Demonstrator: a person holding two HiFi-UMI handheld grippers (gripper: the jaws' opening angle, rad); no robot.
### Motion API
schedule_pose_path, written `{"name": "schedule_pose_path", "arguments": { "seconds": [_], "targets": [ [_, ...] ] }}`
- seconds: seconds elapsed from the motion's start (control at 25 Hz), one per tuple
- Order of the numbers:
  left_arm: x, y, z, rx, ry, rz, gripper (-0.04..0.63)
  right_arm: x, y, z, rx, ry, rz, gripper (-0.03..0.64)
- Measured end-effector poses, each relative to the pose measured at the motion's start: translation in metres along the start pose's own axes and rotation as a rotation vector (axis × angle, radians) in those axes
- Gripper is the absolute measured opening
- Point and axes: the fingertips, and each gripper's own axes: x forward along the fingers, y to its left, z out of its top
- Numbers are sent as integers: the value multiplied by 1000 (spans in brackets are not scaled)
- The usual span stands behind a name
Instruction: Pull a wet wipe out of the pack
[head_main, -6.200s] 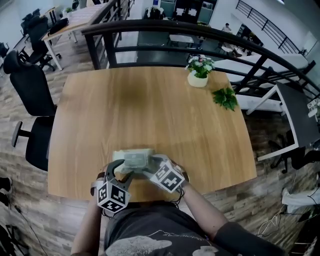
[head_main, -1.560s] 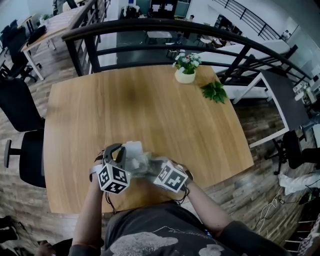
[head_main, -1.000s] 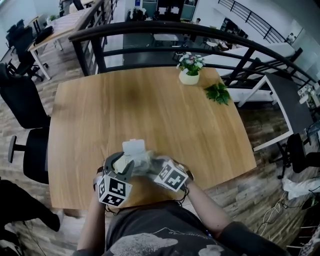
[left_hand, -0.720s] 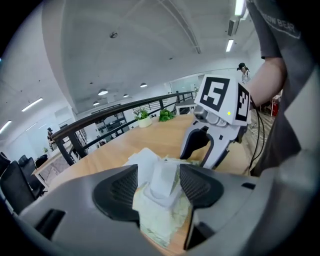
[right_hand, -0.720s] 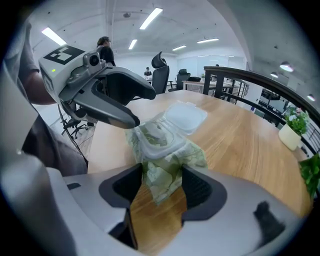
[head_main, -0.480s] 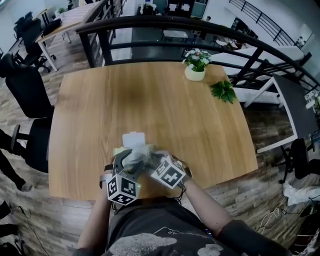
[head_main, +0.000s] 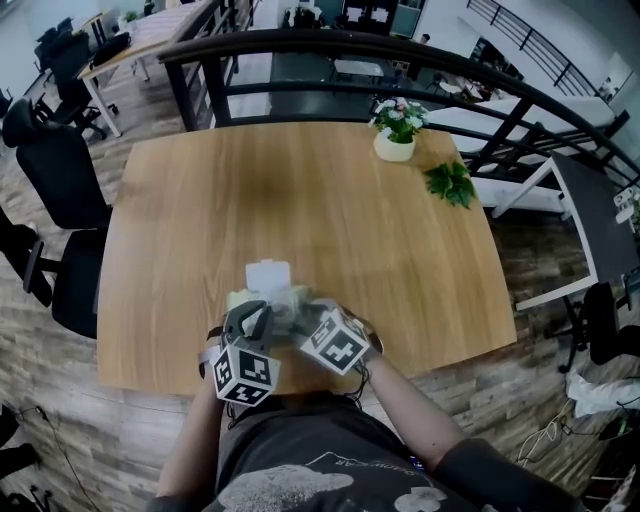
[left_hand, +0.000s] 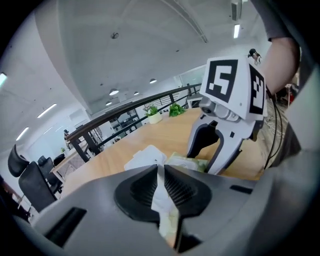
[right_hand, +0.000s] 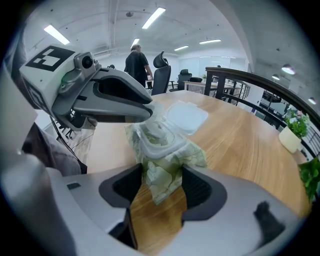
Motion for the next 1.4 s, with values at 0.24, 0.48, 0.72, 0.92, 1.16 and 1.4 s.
{"name": "schedule_pose_path", "arguments": {
  "seconds": [0.24,0.48,0.72,0.92,1.16,1.4],
  "targets": [
    [-9,20,-15,-122,16,14,25,-1,1,1,3,-6,-15,261],
    [-9,27,-30,-187,35,3,23,-7,1,2,-1,-21,-58,262],
    [-12,27,-37,-260,9,-30,21,-40,-8,15,-8,-96,-97,261],
    [-11,28,-41,-297,0,-57,21,-51,-7,48,-27,-184,-60,258],
    [-13,28,-45,-337,-16,-83,21,-25,-7,65,-59,-136,-56,63],
    [-14,29,-47,-325,-20,-112,21,-7,4,64,-57,-23,35,70]
  ]
}}
